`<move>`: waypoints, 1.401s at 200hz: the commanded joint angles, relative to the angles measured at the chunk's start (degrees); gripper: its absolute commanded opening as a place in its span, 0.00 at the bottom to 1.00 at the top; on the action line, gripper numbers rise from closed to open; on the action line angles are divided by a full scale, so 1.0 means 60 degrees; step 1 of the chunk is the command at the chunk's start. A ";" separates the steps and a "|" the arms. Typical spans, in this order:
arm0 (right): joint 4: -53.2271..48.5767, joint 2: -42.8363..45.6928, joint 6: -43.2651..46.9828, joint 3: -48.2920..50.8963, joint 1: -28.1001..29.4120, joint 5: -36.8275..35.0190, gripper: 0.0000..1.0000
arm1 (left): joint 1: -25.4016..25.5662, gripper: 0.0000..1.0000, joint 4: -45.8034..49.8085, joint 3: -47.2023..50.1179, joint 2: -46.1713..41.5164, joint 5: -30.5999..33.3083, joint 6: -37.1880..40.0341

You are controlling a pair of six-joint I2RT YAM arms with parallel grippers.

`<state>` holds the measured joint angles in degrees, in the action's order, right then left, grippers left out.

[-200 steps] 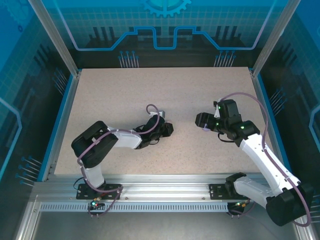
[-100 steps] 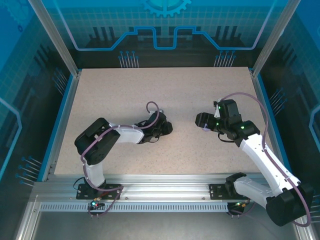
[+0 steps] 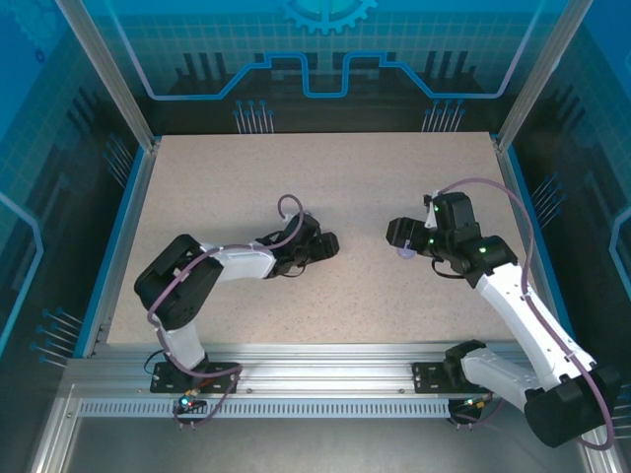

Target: Insert wireless bluetooth earbuds into charging case

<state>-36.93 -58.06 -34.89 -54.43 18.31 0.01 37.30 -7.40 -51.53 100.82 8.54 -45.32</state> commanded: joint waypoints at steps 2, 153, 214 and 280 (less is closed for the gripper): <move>-0.0289 0.0142 0.0159 -0.0451 -0.0148 0.0043 0.86 | -0.0334 0.99 0.0926 0.0175 -0.1021 0.0949 0.0492; 0.4483 0.0404 0.3286 0.2146 -0.0734 -0.4623 1.00 | -0.2424 0.99 -0.4306 0.5180 -0.7826 0.3979 0.7987; 0.5821 -0.2459 0.3552 0.2539 -0.1645 -0.6137 1.00 | -0.3981 0.99 -0.5563 0.6174 -0.6170 0.3571 0.8013; 1.0175 -0.3595 0.5352 0.3759 -0.1745 -0.4706 1.00 | -0.4312 0.99 -0.7927 0.6123 -0.3831 0.2684 0.8460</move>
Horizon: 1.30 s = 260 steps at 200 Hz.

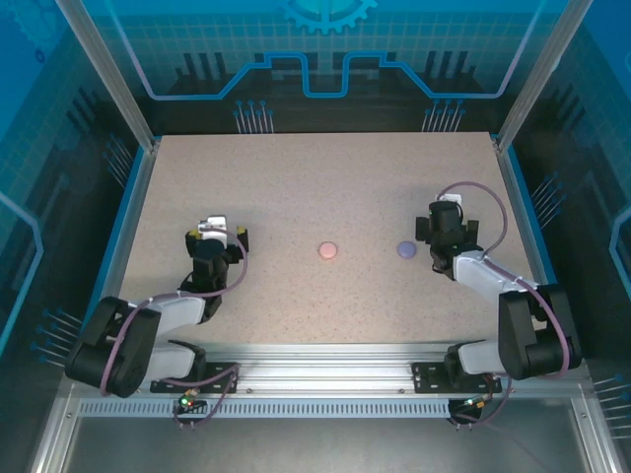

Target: Insert wireless bluetooth earbuds into charging case

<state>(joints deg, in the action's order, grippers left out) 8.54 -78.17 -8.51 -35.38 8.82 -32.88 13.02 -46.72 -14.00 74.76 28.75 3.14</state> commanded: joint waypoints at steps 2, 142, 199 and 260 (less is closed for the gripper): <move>0.2739 -0.0272 0.0992 0.0631 -0.0173 0.0859 1.00 | -0.0290 0.99 -0.1436 -0.0136 0.0571 -0.0719 0.0374; 0.5887 -0.1340 0.1279 0.1839 -0.0962 0.4565 1.00 | -0.2193 0.99 0.0197 -0.1623 0.2071 -0.4398 -0.0581; 0.5924 -0.1342 0.1410 0.1839 -0.0759 0.4252 1.00 | -0.2191 0.99 0.0227 -0.1650 0.2071 -0.4384 -0.0574; 0.5678 -0.1378 0.1349 0.1706 -0.0958 0.4725 1.00 | -0.2184 0.99 0.0213 -0.1629 0.2072 -0.4357 -0.0567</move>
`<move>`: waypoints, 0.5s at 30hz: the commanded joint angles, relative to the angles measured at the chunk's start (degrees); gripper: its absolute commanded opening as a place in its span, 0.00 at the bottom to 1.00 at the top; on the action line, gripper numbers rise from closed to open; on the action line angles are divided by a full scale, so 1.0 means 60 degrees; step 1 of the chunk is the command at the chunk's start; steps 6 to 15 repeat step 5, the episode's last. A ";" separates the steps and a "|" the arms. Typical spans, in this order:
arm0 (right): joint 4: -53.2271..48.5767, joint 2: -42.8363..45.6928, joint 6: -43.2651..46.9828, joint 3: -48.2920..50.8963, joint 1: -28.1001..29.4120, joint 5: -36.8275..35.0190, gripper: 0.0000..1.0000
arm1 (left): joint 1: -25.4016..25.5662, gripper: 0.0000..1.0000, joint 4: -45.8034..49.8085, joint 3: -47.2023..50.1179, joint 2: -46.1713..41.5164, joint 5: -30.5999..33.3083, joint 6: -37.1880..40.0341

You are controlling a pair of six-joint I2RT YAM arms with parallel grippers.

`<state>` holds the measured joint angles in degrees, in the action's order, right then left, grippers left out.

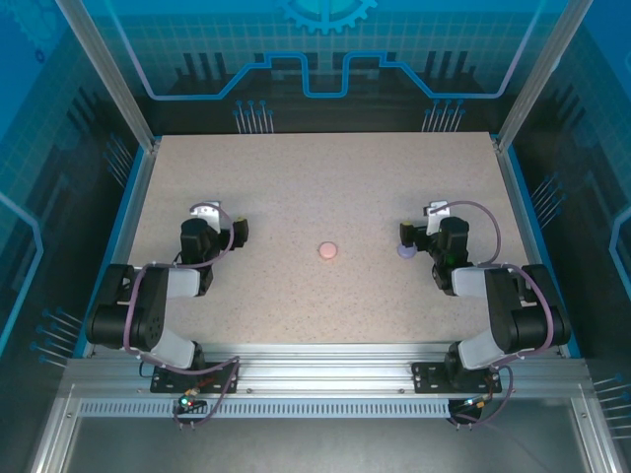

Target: Insert wireless bluetooth earbuds into charging case

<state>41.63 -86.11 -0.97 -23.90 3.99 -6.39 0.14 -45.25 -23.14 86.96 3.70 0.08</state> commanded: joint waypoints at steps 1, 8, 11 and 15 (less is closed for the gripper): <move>0.0172 -0.0052 0.0098 -0.0206 -0.0145 0.0307 1.00 | -0.0038 0.99 -0.0038 -0.0110 0.0046 -0.0180 -0.0057; 0.0266 -0.0049 0.0233 -0.0143 -0.0042 0.0352 1.00 | -0.0038 0.99 -0.0112 -0.0064 0.0027 -0.0180 -0.0047; 0.0266 -0.0049 0.0233 -0.0143 -0.0042 0.0352 1.00 | -0.0038 0.99 -0.0112 -0.0064 0.0027 -0.0180 -0.0047; 0.0266 -0.0049 0.0233 -0.0143 -0.0042 0.0352 1.00 | -0.0038 0.99 -0.0112 -0.0064 0.0027 -0.0180 -0.0047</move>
